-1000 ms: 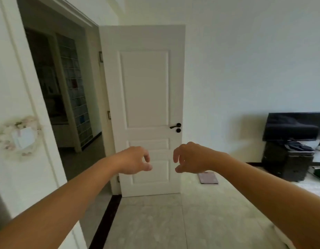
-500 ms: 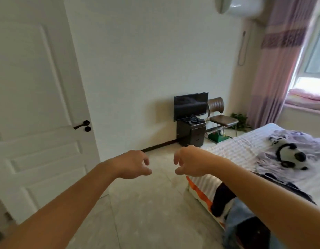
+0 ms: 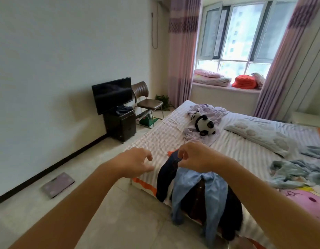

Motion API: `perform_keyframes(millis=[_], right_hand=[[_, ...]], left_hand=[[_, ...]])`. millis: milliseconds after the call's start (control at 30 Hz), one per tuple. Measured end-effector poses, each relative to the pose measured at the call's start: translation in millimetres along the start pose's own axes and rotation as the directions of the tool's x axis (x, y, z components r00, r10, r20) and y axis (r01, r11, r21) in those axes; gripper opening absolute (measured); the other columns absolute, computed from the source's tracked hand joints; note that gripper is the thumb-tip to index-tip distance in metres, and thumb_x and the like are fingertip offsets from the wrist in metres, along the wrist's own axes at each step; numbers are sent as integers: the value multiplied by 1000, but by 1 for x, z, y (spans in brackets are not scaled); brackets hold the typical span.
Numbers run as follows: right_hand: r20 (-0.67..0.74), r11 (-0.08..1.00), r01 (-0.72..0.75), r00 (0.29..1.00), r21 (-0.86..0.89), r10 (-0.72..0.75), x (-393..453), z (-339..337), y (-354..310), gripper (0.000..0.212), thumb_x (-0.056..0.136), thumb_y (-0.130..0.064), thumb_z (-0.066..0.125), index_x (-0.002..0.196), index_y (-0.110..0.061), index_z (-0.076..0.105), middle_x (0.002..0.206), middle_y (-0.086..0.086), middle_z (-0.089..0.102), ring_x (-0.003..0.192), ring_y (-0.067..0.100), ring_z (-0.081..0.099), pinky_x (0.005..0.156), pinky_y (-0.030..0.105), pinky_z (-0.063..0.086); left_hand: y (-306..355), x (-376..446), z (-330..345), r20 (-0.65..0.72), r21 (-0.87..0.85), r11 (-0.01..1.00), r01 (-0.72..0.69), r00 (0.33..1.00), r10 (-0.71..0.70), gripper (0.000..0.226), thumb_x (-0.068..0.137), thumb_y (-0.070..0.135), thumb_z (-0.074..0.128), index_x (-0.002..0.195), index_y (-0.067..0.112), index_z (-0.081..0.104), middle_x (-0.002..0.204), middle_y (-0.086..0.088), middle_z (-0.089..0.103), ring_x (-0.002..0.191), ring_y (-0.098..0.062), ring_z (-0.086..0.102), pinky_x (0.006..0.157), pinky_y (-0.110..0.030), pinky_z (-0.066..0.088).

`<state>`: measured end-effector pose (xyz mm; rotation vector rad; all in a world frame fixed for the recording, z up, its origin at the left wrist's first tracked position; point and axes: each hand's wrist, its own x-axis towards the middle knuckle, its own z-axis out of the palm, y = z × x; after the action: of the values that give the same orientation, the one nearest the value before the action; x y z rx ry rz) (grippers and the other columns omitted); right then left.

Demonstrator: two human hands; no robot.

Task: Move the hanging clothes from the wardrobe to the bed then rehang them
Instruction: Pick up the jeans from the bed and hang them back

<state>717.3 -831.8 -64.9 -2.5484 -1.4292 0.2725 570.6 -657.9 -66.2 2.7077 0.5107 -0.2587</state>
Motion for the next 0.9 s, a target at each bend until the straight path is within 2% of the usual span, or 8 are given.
perform_keyframes(millis=[67, 133, 267, 367, 467, 633, 833, 900], right_hand=[[-9, 997, -74, 997, -9, 73, 0, 1, 23, 28, 83, -37, 66, 98, -14, 67, 92, 1, 66, 84, 22, 63, 78, 40, 55], [-7, 991, -131, 991, -3, 131, 1, 1, 47, 31, 84, -35, 65, 100, -9, 66, 95, 8, 67, 84, 28, 63, 78, 44, 55], [13, 977, -213, 977, 19, 213, 7, 0, 104, 28, 86, -39, 64, 105, -18, 66, 98, -1, 65, 87, 19, 63, 81, 39, 55], [0, 965, -263, 965, 12, 263, 19, -1, 153, 31, 84, -35, 63, 101, -10, 67, 92, 7, 69, 84, 24, 66, 76, 42, 55], [-9, 963, -267, 964, 23, 267, 34, -6, 203, 24, 86, -35, 64, 102, -17, 66, 89, -1, 66, 81, 18, 63, 74, 36, 55], [-26, 968, -252, 967, 9, 252, 64, -18, 281, 24, 90, -35, 61, 108, -19, 64, 93, -5, 61, 83, 15, 58, 74, 31, 51], [-25, 955, -297, 955, -2, 296, 113, -28, 364, 23, 90, -33, 60, 109, -20, 63, 101, -1, 62, 89, 18, 59, 77, 34, 52], [-21, 949, -315, 949, -2, 315, 131, -27, 388, 23, 90, -33, 59, 109, -20, 63, 104, -1, 62, 91, 19, 58, 78, 33, 51]], left_hand=[[11, 28, 6, 43, -9, 999, -37, 998, 38, 42, 89, 49, 61, 127, 29, 56, 116, 3, 61, 94, -12, 63, 91, -40, 54], [23, 57, 13, 72, 4, 998, -70, 995, 69, 44, 91, 47, 60, 130, 27, 55, 122, 1, 59, 97, -12, 59, 91, -35, 53], [55, 115, 24, 107, 25, 988, -149, 984, 146, 45, 94, 43, 58, 134, 22, 54, 129, 0, 57, 96, -10, 51, 80, -23, 43], [80, 160, 32, 133, 27, 985, -171, 977, 166, 45, 94, 42, 58, 133, 20, 54, 128, -1, 57, 106, -15, 56, 86, -25, 45], [104, 208, 39, 154, 36, 983, -180, 973, 173, 45, 94, 41, 59, 133, 19, 54, 129, -1, 57, 112, -17, 56, 91, -28, 45], [134, 290, 42, 160, 42, 985, -169, 974, 161, 43, 95, 40, 59, 131, 18, 55, 124, -3, 59, 108, -18, 57, 86, -27, 45], [155, 381, 43, 146, 17, 990, -138, 980, 134, 30, 94, 37, 59, 115, 15, 58, 113, -7, 62, 102, -26, 60, 90, -40, 49], [155, 414, 45, 143, 14, 991, -130, 982, 127, 32, 94, 37, 59, 117, 14, 59, 113, -6, 62, 102, -25, 60, 91, -40, 50]])
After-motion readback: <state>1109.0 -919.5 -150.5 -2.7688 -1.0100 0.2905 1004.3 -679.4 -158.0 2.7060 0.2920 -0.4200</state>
